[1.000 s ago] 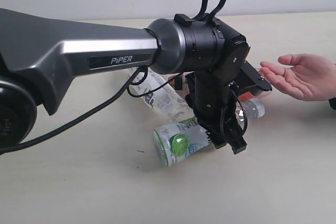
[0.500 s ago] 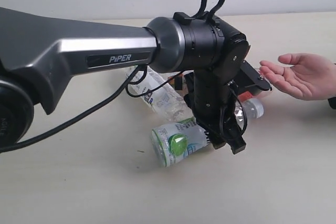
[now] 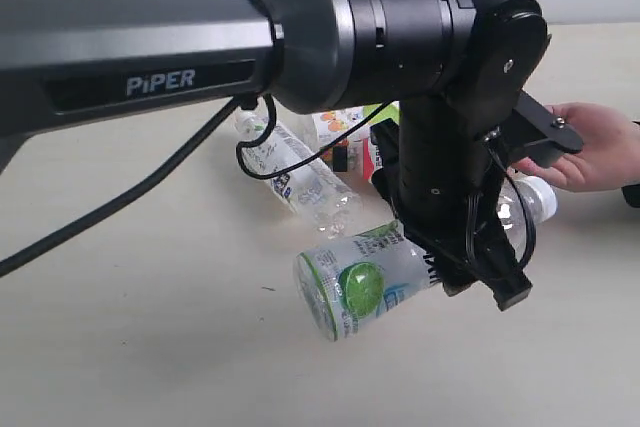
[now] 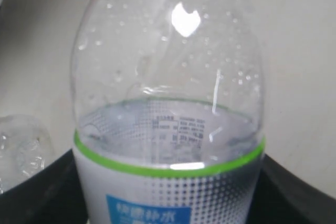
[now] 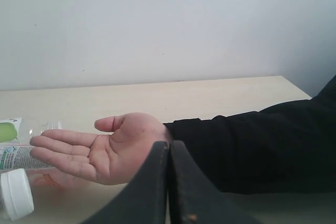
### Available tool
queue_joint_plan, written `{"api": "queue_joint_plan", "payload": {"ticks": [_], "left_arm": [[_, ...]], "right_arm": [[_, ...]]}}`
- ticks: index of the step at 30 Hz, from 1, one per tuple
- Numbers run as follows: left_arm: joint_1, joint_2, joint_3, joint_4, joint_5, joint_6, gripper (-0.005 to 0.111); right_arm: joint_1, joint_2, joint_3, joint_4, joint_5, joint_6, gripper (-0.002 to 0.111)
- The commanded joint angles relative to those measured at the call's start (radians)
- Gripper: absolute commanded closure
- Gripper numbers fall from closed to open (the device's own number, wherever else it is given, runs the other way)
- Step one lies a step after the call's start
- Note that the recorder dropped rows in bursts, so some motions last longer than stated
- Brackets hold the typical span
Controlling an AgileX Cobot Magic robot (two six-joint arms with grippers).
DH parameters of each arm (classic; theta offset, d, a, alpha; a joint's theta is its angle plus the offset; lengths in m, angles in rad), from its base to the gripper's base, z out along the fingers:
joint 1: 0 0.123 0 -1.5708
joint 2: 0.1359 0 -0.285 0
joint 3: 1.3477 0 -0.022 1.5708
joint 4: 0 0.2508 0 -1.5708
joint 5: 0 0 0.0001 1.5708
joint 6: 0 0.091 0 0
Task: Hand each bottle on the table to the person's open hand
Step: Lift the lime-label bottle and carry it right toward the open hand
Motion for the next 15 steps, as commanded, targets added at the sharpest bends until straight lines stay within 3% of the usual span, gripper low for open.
{"api": "queue_joint_plan", "payload": {"ticks": [1, 4, 11, 15], "left_arm": [[-0.010, -0.050, -0.008, -0.002, -0.005, -0.064, 0.107], [-0.010, -0.072, -0.021, -0.002, -0.085, -0.127, 0.107], [-0.010, -0.081, -0.085, -0.002, -0.384, -0.460, 0.107], [-0.010, -0.081, -0.104, -0.002, -0.456, -0.632, 0.107]], "right_arm": [[-0.008, -0.005, 0.004, -0.002, -0.011, -0.009, 0.108], [-0.008, -0.005, 0.004, -0.002, -0.011, -0.009, 0.108], [-0.008, -0.005, 0.004, -0.002, -0.011, -0.009, 0.108], [-0.008, -0.005, 0.004, -0.002, -0.011, -0.009, 0.108]]}}
